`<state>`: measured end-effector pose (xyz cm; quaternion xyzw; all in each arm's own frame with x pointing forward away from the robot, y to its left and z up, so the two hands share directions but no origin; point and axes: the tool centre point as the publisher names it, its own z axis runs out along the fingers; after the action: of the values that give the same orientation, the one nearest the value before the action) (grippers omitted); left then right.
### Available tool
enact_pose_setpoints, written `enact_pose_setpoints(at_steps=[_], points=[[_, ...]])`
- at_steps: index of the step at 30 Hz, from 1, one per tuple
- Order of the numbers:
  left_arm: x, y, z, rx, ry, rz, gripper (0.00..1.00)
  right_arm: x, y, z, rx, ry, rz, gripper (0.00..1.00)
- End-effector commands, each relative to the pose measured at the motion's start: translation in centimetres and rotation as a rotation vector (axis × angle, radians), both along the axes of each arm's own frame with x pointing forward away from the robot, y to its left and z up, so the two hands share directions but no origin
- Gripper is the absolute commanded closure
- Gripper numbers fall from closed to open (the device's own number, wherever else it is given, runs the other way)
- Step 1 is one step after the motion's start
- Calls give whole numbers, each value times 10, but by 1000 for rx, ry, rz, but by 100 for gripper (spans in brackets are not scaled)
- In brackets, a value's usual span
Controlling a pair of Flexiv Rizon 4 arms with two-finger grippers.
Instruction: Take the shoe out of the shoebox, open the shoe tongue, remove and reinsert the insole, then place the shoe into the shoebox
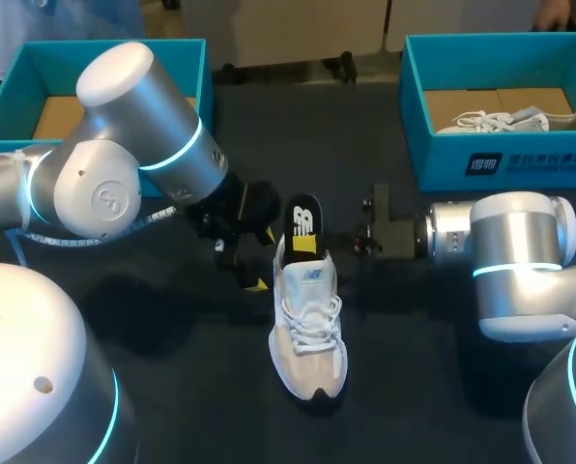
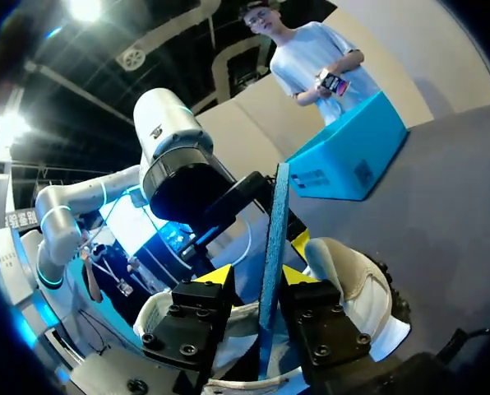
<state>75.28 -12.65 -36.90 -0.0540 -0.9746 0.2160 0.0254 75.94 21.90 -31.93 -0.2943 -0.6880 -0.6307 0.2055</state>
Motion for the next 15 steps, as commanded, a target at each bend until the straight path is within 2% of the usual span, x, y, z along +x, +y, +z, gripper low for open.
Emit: enact_pose_setpoints(at_steps=[1, 3, 5, 15], points=[[0, -1, -1, 3, 0, 0, 0, 7, 2, -1, 0, 8, 19, 76], [0, -1, -1, 3, 0, 0, 0, 10, 2, -1, 3, 10, 22, 83], [0, -1, -1, 3, 0, 0, 0, 12, 2, -3, 13, 21, 31, 100], [0, -1, -1, 3, 0, 0, 0, 3, -2, -21, 30, 89, 13, 100]])
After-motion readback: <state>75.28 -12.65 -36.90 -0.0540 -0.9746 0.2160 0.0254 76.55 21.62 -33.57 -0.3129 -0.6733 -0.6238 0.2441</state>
